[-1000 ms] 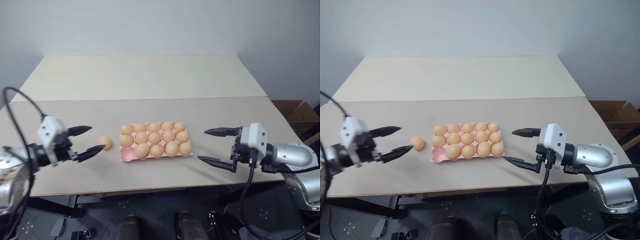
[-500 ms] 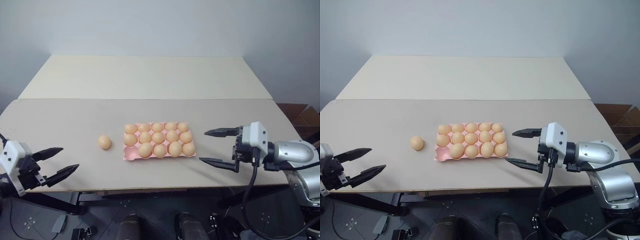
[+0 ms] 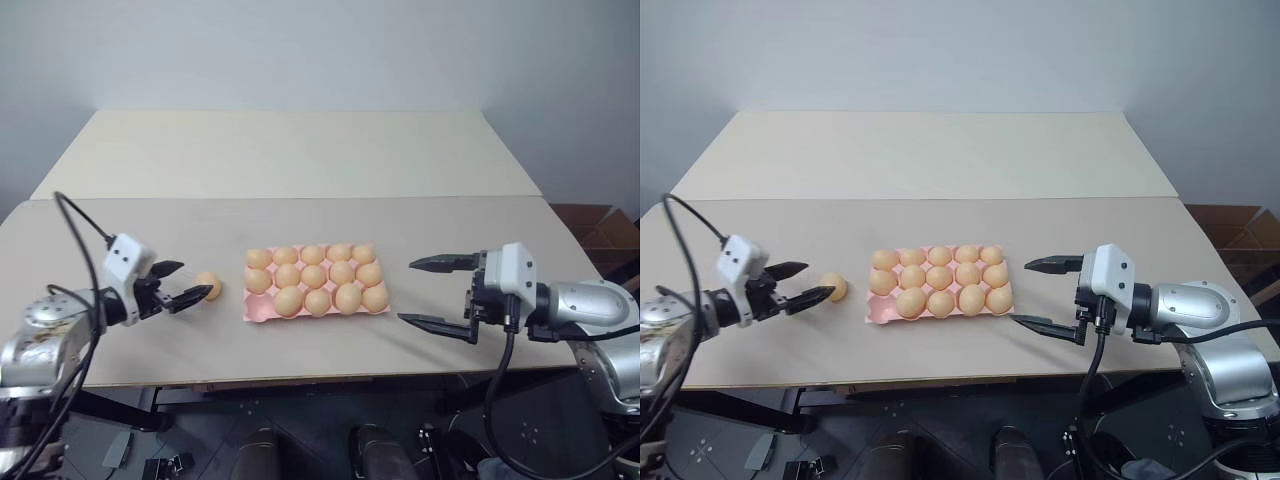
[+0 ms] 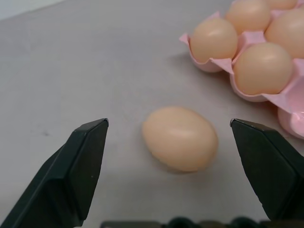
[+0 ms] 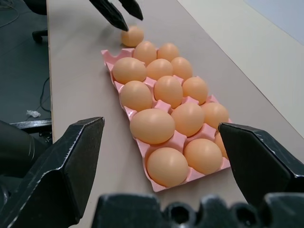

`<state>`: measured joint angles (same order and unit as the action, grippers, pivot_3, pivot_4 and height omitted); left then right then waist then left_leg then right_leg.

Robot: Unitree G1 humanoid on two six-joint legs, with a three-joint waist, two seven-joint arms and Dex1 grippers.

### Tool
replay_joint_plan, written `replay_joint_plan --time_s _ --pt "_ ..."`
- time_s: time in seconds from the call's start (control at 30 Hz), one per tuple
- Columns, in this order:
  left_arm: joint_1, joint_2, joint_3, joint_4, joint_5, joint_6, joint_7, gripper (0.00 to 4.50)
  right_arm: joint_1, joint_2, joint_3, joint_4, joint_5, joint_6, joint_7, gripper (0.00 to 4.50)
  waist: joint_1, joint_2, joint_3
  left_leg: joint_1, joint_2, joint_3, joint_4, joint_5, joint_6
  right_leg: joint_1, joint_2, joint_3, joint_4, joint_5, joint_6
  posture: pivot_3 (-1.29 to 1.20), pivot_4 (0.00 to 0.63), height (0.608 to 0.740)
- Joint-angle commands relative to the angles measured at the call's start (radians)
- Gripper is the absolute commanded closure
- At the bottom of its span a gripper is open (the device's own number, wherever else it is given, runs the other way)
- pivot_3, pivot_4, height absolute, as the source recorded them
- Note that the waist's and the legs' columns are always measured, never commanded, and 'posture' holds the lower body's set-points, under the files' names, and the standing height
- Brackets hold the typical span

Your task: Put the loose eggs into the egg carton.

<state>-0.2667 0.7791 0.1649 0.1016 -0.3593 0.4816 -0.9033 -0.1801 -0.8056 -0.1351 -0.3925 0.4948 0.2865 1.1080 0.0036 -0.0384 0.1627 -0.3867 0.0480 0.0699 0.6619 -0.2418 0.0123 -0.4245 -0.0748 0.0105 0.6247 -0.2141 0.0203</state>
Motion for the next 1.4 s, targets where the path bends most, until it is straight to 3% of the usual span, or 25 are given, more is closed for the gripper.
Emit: replay_joint_plan --time_s 0.03,0.1,0.23,0.33,0.4,0.63,0.83,1.03,1.17,1.4 --pt "-0.095 -0.025 -0.056 0.139 0.062 -0.075 -0.007 0.01 -0.005 -0.007 -0.026 -0.040 0.024 -0.009 -0.007 0.00 0.003 0.000 0.000 0.000 0.000 0.000 0.000 0.000 0.000 0.000 0.000 0.000 0.000 0.000 0.000 0.00 0.150 0.740" --pt "-0.136 -0.038 -0.080 0.200 0.074 -0.096 -0.031 0.01 -0.005 -0.006 -0.027 -0.045 0.026 -0.007 -0.010 0.00 0.001 0.000 0.000 0.000 0.000 0.000 0.000 0.000 0.000 0.000 0.000 0.000 0.000 0.000 0.000 0.00 0.150 0.740" --pt "-0.184 -0.059 -0.103 0.267 0.090 -0.130 -0.046 0.93 0.003 -0.006 -0.031 -0.055 0.027 -0.004 -0.020 0.00 0.003 0.000 0.000 0.000 0.000 0.000 0.000 0.000 0.000 0.000 0.000 0.000 0.000 0.000 0.001 0.00 0.150 0.740" --pt "-0.185 -0.063 -0.104 0.275 0.100 -0.155 -0.049 1.92 0.017 -0.005 -0.039 -0.069 0.030 -0.001 -0.031 0.00 0.003 0.000 0.000 0.000 0.000 0.000 0.000 0.000 0.000 0.000 0.000 0.000 0.000 0.000 0.001 0.00 0.150 0.740" --pt "-0.169 -0.057 -0.094 0.249 0.103 -0.172 -0.042 2.02 0.026 -0.005 -0.042 -0.077 0.031 0.000 -0.038 0.00 0.004 0.000 0.000 -0.001 0.000 0.000 0.000 0.000 0.000 0.000 0.000 0.000 0.000 0.000 0.001 0.00 0.150 0.740" --pt "-0.062 -0.009 -0.020 -0.092 -0.038 -0.119 -0.130 2.02 0.051 -0.007 -0.047 -0.097 0.034 -0.002 -0.052 0.00 0.000 -0.001 0.000 -0.001 0.000 -0.001 0.000 0.000 0.000 0.000 -0.001 0.000 0.000 0.001 0.001 0.00 0.150 0.740" --pt "-0.015 -0.044 -0.106 -0.238 -0.063 -0.098 -0.166 2.02 0.044 0.002 -0.028 -0.096 0.025 -0.004 -0.061 0.00 0.006 0.000 0.000 0.001 -0.001 0.000 0.001 0.000 0.000 0.001 -0.001 0.000 0.000 0.000 0.001 0.00 0.150 0.740" --pt "-0.007 -0.048 -0.164 -0.248 -0.058 -0.090 -0.194 0.04 0.050 0.002 -0.031 -0.100 0.023 0.001 -0.070 0.00 0.003 0.000 0.000 0.001 0.000 -0.001 0.001 0.000 0.000 0.001 0.000 0.000 0.001 0.000 0.001 0.00 0.150 0.740" --pt "-0.016 -0.042 -0.141 -0.242 -0.060 -0.088 -0.185 0.02 0.053 0.001 -0.033 -0.106 0.027 0.004 -0.081 0.00 0.003 0.000 0.000 0.000 0.000 -0.001 0.001 0.000 0.000 0.001 0.000 0.000 0.001 0.000 0.001 0.00 0.150 0.740" --pt "0.011 0.041 0.068 -0.219 -0.121 -0.100 -0.173 0.02 0.053 0.003 -0.031 -0.106 0.031 0.000 -0.089 0.00 -0.002 0.000 0.000 0.000 0.000 -0.001 0.001 0.000 0.000 0.000 0.000 0.000 0.001 0.000 0.001 0.00 0.150 0.740"
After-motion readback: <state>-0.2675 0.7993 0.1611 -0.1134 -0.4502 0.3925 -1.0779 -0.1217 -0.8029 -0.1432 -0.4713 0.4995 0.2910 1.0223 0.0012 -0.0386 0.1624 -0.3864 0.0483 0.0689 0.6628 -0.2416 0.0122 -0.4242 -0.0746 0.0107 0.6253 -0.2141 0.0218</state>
